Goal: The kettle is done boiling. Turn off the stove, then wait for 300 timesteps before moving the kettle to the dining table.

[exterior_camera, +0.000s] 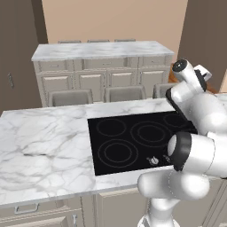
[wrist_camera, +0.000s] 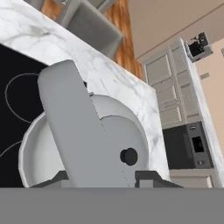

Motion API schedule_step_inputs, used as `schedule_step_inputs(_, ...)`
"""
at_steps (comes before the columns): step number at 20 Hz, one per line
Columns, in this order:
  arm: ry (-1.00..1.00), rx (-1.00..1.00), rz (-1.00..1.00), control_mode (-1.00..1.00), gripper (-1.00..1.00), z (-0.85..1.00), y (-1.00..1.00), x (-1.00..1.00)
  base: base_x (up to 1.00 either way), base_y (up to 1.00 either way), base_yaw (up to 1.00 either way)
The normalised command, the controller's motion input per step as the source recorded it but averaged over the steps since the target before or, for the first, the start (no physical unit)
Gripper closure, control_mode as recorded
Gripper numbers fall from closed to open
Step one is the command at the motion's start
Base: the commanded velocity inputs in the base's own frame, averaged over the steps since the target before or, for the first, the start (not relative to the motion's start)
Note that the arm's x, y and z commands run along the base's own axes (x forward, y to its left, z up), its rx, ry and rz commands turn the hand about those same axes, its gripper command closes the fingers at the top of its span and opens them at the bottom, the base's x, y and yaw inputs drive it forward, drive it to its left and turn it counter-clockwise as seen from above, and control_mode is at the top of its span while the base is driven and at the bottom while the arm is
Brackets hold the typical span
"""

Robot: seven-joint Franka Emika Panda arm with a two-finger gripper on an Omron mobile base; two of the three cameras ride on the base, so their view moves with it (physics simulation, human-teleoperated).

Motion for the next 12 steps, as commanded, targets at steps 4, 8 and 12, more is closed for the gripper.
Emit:
schedule_step_inputs(4, 0.0, -0.01, -0.03, -1.0, 1.0, 0.07, 0.01, -0.03, 0.0, 0.0, 0.0)
schedule_step_inputs(8, 0.0, 0.0, 0.0, 1.0, 1.0, 0.0, 0.0, 0.0, -0.04, 0.0, 0.0)
schedule_step_inputs(12, 0.0, 0.0, 0.0, 1.0, 1.0, 0.0, 0.0, 0.0, -0.8, -0.35, -0.13)
